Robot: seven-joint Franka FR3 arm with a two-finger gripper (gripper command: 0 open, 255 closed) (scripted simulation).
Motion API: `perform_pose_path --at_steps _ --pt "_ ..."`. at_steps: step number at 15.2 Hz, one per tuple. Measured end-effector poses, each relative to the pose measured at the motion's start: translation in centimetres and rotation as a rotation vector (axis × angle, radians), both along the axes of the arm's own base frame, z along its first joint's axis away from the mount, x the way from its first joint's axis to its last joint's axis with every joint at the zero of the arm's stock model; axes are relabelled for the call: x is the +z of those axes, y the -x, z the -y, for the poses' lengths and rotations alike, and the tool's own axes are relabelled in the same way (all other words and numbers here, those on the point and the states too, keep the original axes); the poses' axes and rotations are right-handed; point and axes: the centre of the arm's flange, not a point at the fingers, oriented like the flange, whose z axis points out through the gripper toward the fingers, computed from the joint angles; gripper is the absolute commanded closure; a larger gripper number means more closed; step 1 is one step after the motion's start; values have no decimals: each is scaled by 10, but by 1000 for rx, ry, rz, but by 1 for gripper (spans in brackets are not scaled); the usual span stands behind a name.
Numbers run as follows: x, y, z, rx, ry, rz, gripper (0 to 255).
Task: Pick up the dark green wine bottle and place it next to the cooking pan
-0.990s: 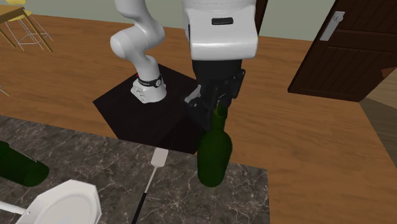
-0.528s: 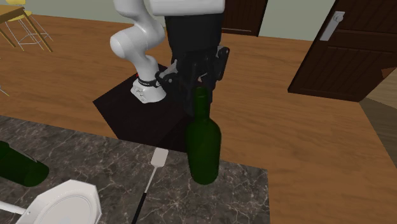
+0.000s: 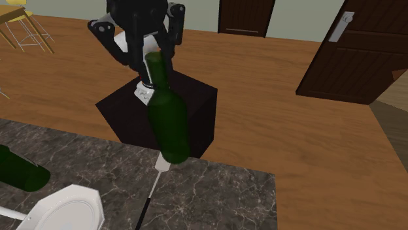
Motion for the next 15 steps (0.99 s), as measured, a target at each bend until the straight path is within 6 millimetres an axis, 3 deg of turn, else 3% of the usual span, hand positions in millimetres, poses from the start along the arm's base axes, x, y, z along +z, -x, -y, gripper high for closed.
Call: perform_pose_path --at_steps 15 --pt "100 164 38 0 0 0 255"
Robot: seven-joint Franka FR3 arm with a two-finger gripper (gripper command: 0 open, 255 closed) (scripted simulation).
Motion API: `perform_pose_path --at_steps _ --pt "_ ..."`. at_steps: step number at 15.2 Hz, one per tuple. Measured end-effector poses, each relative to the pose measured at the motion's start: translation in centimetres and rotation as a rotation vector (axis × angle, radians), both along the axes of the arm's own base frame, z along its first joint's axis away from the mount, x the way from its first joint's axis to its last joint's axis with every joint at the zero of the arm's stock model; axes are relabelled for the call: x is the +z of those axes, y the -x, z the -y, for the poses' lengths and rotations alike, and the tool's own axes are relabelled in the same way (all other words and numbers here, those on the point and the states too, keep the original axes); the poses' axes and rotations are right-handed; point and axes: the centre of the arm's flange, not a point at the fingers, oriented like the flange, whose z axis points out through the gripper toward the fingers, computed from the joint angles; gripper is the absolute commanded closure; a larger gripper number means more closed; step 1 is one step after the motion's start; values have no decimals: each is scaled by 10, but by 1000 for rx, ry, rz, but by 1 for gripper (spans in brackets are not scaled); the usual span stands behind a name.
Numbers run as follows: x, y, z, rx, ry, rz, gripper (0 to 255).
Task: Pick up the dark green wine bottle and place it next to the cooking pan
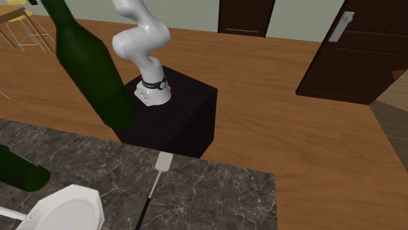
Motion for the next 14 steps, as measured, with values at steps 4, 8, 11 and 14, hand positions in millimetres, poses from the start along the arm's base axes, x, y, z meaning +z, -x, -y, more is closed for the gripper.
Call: perform_pose_path --at_steps 4,8,11,14 --pt "31 44 12 0 0 0 255" --pt "55 89 20 0 0 0 255" --pt "77 125 30 -2 -2 1 255" --pt "77 139 32 0 -1 0 255"
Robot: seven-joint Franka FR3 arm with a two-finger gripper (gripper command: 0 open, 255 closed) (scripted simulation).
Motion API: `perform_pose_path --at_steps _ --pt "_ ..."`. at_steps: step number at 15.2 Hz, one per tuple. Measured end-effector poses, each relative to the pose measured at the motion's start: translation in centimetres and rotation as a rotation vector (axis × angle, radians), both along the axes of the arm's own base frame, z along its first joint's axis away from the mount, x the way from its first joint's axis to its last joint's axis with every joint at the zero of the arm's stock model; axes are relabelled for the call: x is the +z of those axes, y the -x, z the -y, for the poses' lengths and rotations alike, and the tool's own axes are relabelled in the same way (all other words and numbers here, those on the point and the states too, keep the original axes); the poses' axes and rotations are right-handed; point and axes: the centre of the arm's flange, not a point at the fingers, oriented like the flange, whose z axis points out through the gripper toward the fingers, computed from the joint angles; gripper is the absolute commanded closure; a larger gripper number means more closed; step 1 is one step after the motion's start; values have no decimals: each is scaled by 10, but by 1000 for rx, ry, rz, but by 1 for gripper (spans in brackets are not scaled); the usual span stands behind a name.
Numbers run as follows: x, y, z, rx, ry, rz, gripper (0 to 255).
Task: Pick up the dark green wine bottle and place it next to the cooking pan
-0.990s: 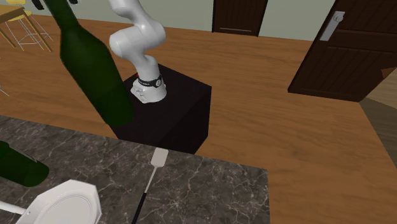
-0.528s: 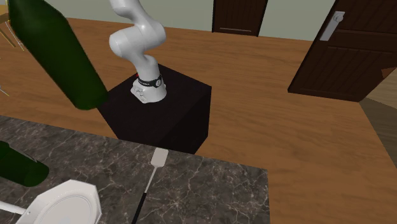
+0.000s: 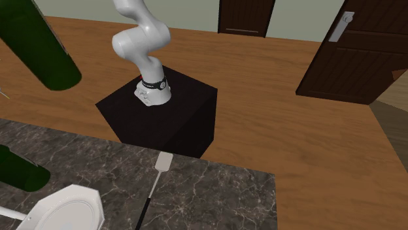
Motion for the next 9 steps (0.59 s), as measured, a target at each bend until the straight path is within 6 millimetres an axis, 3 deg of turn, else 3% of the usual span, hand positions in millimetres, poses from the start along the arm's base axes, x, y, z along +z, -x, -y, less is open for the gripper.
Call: perform_pose_path --at_steps 9 --pt "-45 2 -1 1 0 -1 255"
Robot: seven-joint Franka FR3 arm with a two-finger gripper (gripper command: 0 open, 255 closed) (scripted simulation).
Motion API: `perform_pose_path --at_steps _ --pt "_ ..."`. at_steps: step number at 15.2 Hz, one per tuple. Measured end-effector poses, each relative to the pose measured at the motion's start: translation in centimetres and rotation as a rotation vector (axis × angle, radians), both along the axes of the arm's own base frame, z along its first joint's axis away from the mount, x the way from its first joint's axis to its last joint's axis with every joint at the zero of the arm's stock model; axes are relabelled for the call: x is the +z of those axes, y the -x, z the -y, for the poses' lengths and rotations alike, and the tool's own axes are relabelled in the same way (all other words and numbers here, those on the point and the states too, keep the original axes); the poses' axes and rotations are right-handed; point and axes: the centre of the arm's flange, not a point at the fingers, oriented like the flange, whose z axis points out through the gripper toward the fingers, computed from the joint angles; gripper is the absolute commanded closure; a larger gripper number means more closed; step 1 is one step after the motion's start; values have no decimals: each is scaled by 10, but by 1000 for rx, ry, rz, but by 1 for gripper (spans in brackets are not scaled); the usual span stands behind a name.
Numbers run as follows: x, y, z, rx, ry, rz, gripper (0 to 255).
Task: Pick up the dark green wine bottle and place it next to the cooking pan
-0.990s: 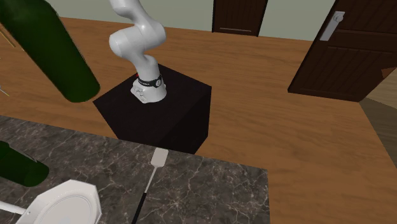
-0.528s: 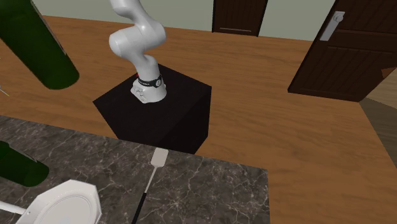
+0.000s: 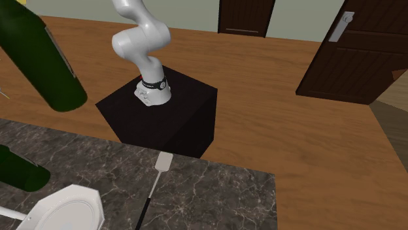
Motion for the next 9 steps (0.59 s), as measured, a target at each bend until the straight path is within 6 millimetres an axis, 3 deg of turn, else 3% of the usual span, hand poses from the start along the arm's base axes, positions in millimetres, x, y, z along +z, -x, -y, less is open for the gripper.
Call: perform_pose_path --at_steps 9 --pt "-47 1 0 0 0 0 255"
